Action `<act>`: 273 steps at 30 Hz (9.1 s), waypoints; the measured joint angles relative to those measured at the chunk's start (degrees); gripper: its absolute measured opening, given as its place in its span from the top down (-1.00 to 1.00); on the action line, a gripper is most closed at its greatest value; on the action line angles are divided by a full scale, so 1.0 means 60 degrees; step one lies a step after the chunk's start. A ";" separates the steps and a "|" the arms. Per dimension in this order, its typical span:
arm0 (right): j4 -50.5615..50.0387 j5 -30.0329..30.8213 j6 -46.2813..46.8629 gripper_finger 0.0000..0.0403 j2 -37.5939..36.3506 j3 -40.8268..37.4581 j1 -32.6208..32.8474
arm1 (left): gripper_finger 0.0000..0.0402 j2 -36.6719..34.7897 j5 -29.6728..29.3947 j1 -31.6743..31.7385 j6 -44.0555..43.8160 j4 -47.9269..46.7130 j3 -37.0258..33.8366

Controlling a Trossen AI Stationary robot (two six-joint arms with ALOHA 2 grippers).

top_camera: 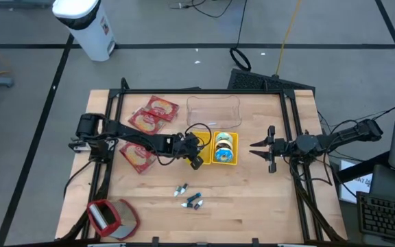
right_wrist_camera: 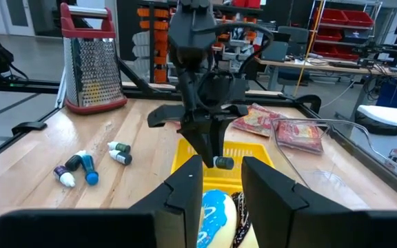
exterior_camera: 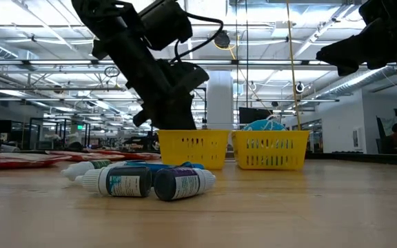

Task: Pick & Place Food Item
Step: Put the left green food coloring bottle into the left yellow bin, then put the green food coloring bottle into the left yellow bin, then put the top blue food coloring bottle into the left yellow bin

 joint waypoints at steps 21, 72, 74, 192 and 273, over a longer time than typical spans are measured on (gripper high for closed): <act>-0.0006 0.0000 0.0011 0.55 0.0000 0.0000 0.0001 | 0.31 -0.0212 0.0281 0.0056 0.0879 0.0662 0.0000; 0.0188 -0.0033 -0.0233 0.55 0.0036 -0.0004 -0.0002 | 0.29 0.0239 -0.0484 -0.4530 -0.4621 -0.2566 0.0013; 0.0153 -0.0033 -0.0233 0.55 0.0036 -0.0004 -0.0002 | 0.29 0.0239 -0.0512 -0.4486 -0.5225 -0.2537 0.0011; 0.0073 -0.0036 -0.0091 0.55 0.0397 -0.0004 0.0001 | 0.51 0.1109 0.1463 -0.2710 0.3736 -0.0493 0.0018; 0.0084 0.0007 -0.0080 0.55 0.0539 -0.0004 -0.0002 | 0.05 -0.2162 0.0716 -0.2062 0.4228 0.0661 0.0018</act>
